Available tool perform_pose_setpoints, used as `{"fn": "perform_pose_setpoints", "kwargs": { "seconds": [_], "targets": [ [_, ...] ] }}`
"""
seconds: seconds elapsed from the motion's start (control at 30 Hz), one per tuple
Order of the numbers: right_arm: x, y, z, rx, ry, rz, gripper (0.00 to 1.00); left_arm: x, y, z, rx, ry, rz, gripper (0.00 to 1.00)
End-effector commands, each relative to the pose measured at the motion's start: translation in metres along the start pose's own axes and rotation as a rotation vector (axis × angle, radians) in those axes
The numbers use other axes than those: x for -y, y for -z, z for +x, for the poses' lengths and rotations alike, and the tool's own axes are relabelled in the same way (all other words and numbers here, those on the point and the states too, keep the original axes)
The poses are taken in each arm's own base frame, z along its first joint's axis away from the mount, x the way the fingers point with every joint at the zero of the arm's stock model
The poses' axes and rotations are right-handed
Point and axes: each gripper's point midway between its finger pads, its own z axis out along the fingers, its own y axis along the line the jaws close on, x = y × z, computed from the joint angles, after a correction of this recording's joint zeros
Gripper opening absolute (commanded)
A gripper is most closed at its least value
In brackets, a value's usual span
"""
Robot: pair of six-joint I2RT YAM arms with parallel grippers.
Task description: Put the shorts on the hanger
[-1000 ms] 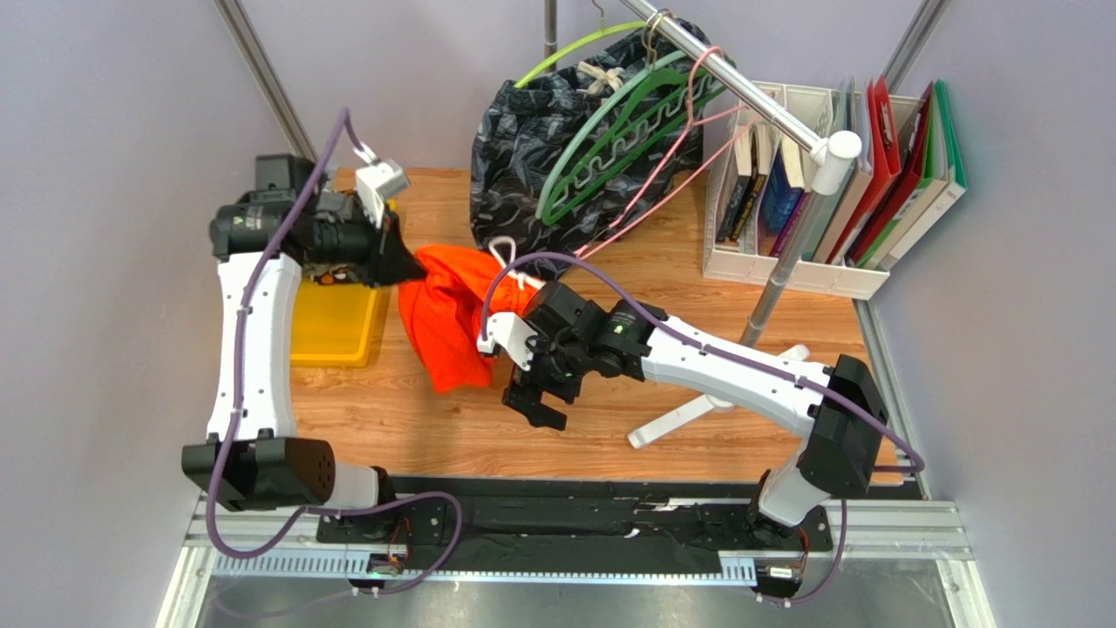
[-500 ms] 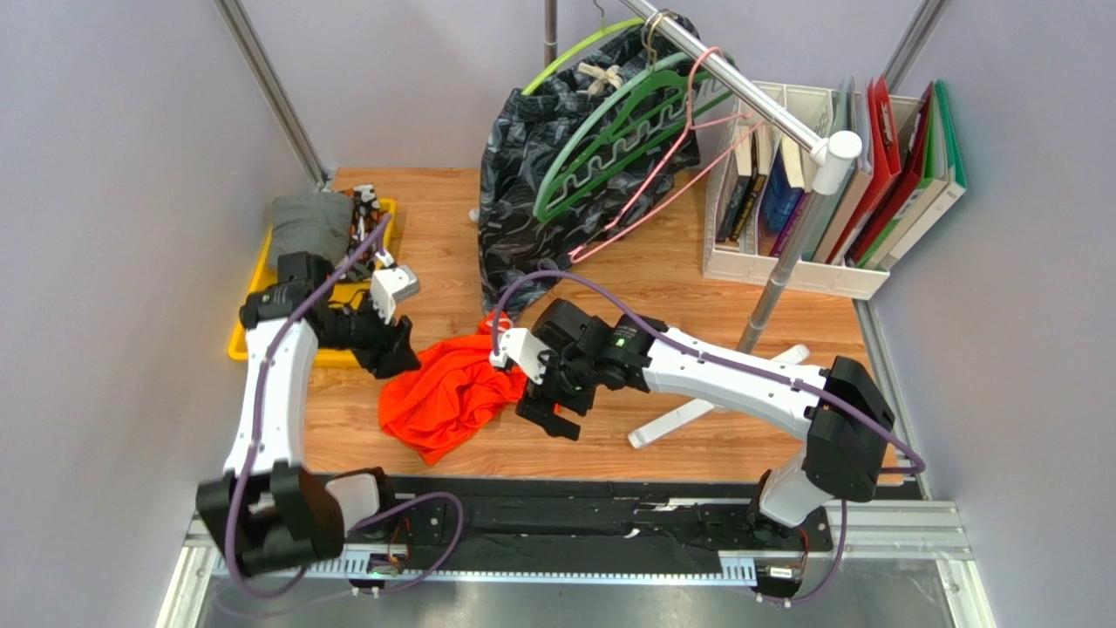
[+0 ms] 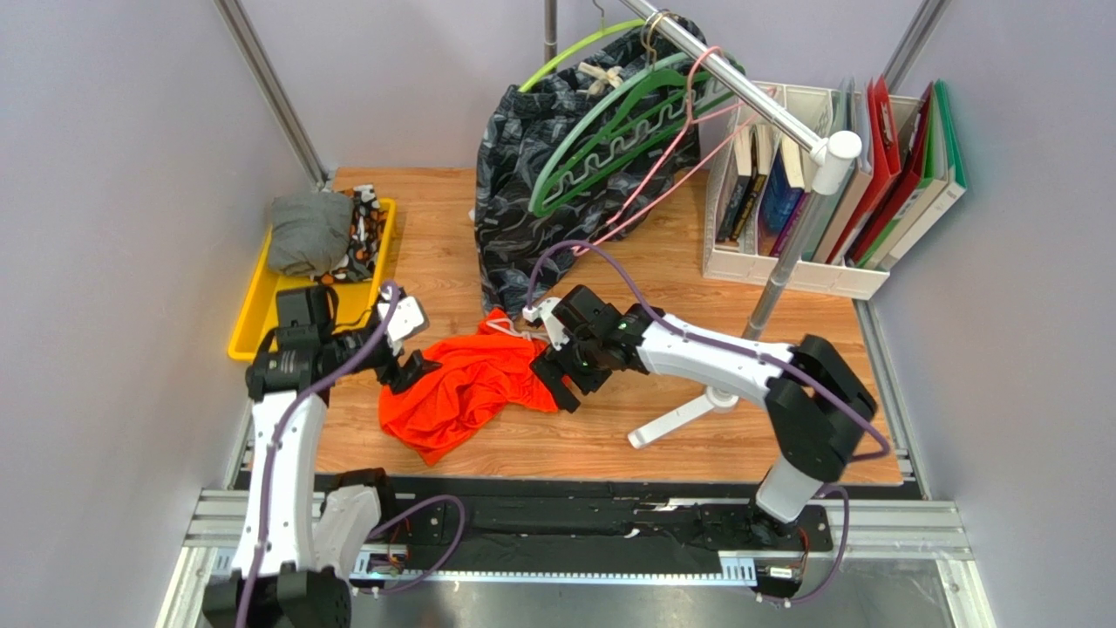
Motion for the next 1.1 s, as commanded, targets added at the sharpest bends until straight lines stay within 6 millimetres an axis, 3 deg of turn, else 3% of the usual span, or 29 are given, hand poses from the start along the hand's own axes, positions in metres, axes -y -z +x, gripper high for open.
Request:
{"fn": "perform_pose_setpoints", "kwargs": {
  "seconds": [0.0, 0.07, 0.13, 0.17, 0.2, 0.3, 0.5, 0.57, 0.63, 0.77, 0.87, 0.93, 1.07],
  "targets": [
    [-0.006, -0.029, -0.012, -0.004, -0.18, -0.072, 0.85, -0.005, 0.017, -0.035, 0.102, -0.222, -0.132, 0.79],
    [-0.012, -0.04, -0.016, 0.009, -0.203, -0.112, 0.85, -0.002, 0.018, -0.03, 0.089, -0.234, -0.147, 0.79],
    [-0.02, -0.044, -0.026, 0.045, -0.208, -0.17, 0.75, 0.003, 0.02, -0.023, 0.063, -0.227, -0.149, 0.77],
    [-0.024, -0.045, -0.03, 0.055, -0.21, -0.193, 0.62, 0.002, 0.019, -0.02, 0.053, -0.206, -0.153, 0.74],
    [-0.033, -0.041, -0.04, 0.074, -0.208, -0.245, 0.36, 0.001, 0.018, -0.015, 0.038, -0.166, -0.151, 0.71],
    [-0.051, -0.026, -0.065, 0.118, -0.207, -0.334, 0.0, -0.001, 0.018, -0.016, 0.059, -0.036, -0.151, 0.64],
    [-0.075, 0.013, -0.103, 0.204, -0.07, -0.325, 0.0, -0.03, 0.028, -0.035, 0.161, 0.181, -0.247, 0.63],
    [-0.083, 0.033, -0.126, 0.25, -0.058, -0.35, 0.0, -0.039, 0.027, -0.037, 0.163, 0.234, -0.226, 0.63],
    [-0.089, 0.053, -0.153, 0.32, -0.047, -0.375, 0.0, -0.031, 0.027, -0.042, 0.164, 0.222, -0.154, 0.66],
    [-0.098, 0.074, -0.196, 0.432, -0.072, -0.407, 0.0, -0.019, 0.024, -0.035, 0.161, 0.168, -0.128, 0.7],
    [-0.099, 0.072, -0.214, 0.45, -0.112, -0.402, 0.0, -0.02, 0.026, -0.023, 0.144, 0.146, -0.204, 0.74],
    [-0.099, 0.065, -0.215, 0.439, -0.129, -0.399, 0.0, -0.03, 0.031, -0.016, 0.148, 0.135, -0.264, 0.78],
    [-0.108, 0.062, -0.21, 0.423, -0.14, -0.42, 0.0, -0.009, 0.024, -0.002, 0.103, 0.092, -0.134, 0.8]
  ]
}}
